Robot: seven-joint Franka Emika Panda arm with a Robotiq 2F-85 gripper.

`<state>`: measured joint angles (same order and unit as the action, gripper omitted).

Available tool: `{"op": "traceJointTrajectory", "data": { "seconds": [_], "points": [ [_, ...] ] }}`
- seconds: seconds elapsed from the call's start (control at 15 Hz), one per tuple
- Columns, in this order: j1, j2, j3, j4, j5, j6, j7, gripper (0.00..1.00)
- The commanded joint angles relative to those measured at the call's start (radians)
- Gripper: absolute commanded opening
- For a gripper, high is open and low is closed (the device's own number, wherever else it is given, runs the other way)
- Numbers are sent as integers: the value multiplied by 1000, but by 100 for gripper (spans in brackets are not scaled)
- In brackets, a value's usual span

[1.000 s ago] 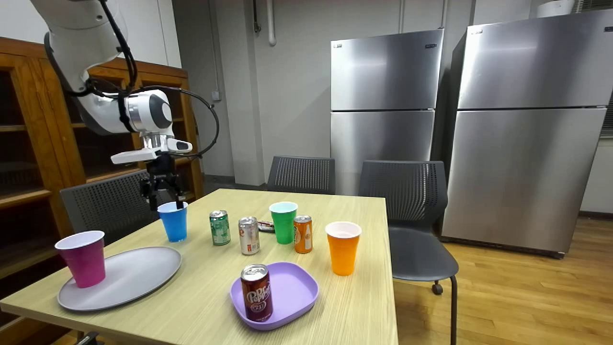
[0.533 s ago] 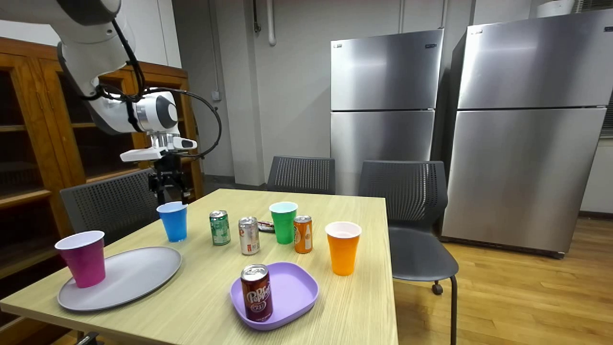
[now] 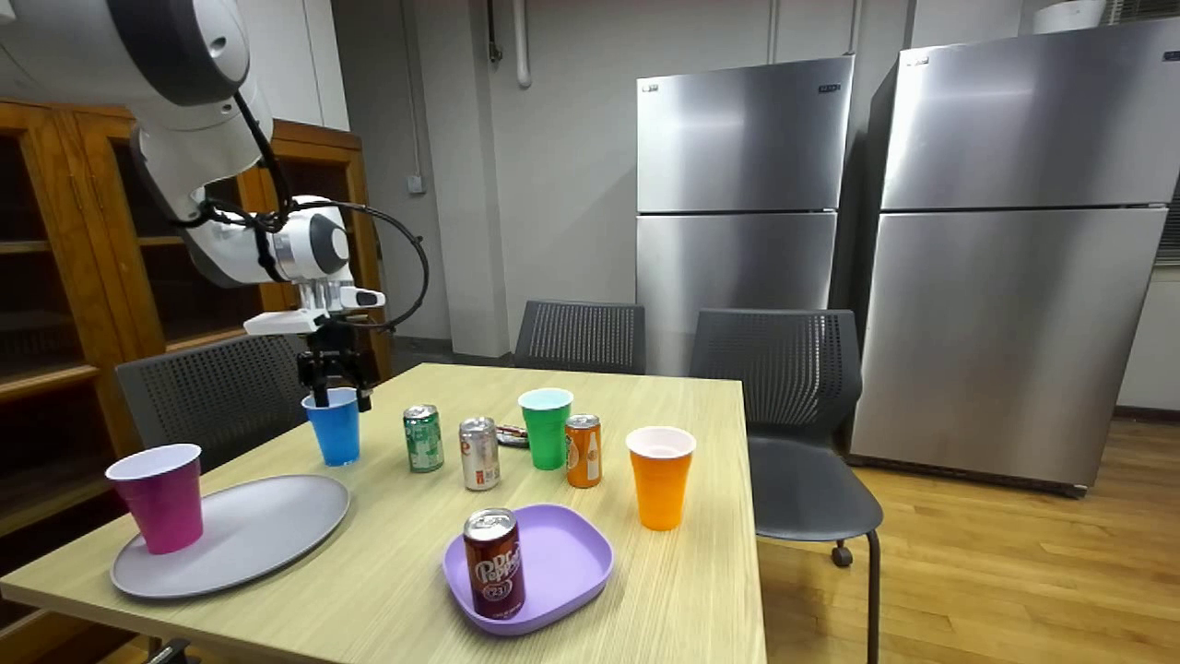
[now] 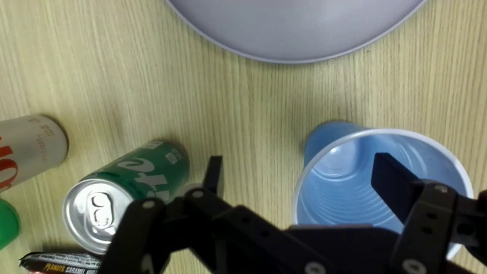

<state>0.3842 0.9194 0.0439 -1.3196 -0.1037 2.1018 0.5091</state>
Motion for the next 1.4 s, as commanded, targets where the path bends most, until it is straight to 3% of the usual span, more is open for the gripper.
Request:
{"op": "traceJointTrajectory", "data": {
  "seconds": [0.0, 0.07, 0.13, 0.27, 0.8, 0.87, 1.33],
  "points": [
    [25, 49, -24, 65, 6, 7, 31, 100],
    [28, 54, -26, 69, 5, 10, 31, 100],
    [30, 57, -29, 71, 4, 14, 31, 75],
    [35, 59, -33, 74, 2, 19, 32, 68],
    [42, 38, -37, 60, -10, 35, 6, 5],
    [43, 33, -37, 55, -11, 40, 3, 0],
    [47, 11, -31, 29, -5, 84, -4, 1]
  ]
}}
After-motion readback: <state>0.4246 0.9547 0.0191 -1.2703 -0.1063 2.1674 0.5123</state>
